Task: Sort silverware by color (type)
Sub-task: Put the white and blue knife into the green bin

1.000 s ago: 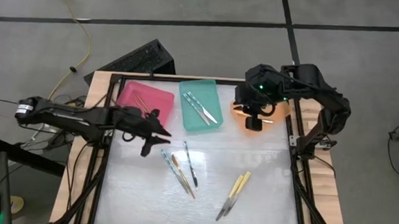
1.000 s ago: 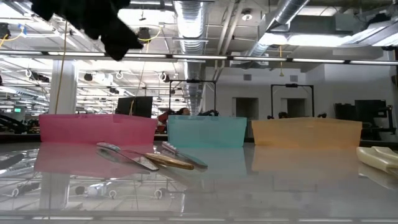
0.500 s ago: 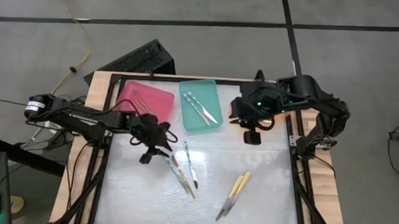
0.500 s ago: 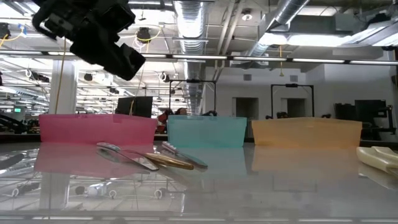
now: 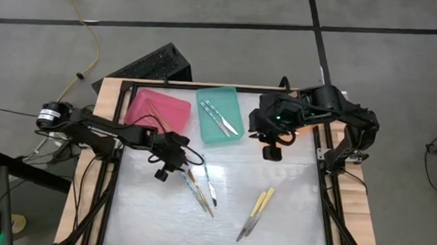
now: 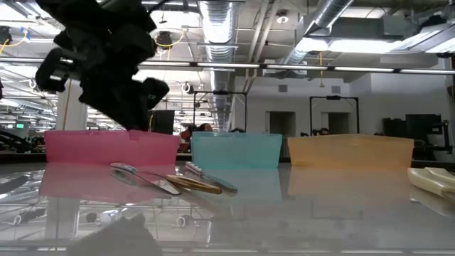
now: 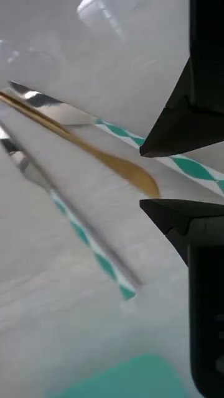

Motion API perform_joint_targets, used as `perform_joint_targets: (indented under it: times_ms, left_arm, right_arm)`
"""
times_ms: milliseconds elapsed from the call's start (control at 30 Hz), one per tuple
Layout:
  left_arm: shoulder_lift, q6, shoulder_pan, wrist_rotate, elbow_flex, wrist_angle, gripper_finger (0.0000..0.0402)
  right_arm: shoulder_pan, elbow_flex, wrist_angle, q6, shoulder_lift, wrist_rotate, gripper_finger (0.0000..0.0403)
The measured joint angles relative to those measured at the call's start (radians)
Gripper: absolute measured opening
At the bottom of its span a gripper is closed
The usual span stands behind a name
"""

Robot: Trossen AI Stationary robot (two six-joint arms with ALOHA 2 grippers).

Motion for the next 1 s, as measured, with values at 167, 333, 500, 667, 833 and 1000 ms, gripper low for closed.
perform_joint_targets:
  times_ms: [167,333,500,667,833,1000]
  left_arm:
    - [0.087,0.011,-0.013,0.01,0.0,0.007,0.0104]
    - [0.156,0.045,-0.033,0.041,0.0,0.011,0.0104]
    - [0.212,0.052,-0.04,0.008,0.002,0.037,0.0104]
    - [0.252,0.03,-0.039,0.019,0.005,0.042,0.0103]
    - [0.252,0.018,-0.039,0.02,0.004,0.035,0.0061]
    - [0.251,-0.031,-0.039,0.019,0.004,0.033,0.0019]
  right_arm:
    - [0.014,0.0,0.0,0.001,0.0,0.0,0.0081]
    - [0.012,0.0,-0.001,0.002,-0.001,0.0,0.0081]
    - [0.012,0.0,-0.001,0.002,0.0,0.001,0.0081]
    - [0.012,0.0,-0.001,0.005,0.0,0.001,0.0081]
    - [0.012,0.0,-0.001,0.021,0.0,0.001,0.0081]
    - [0.017,0.0,-0.001,0.021,0.0,0.001,0.0081]
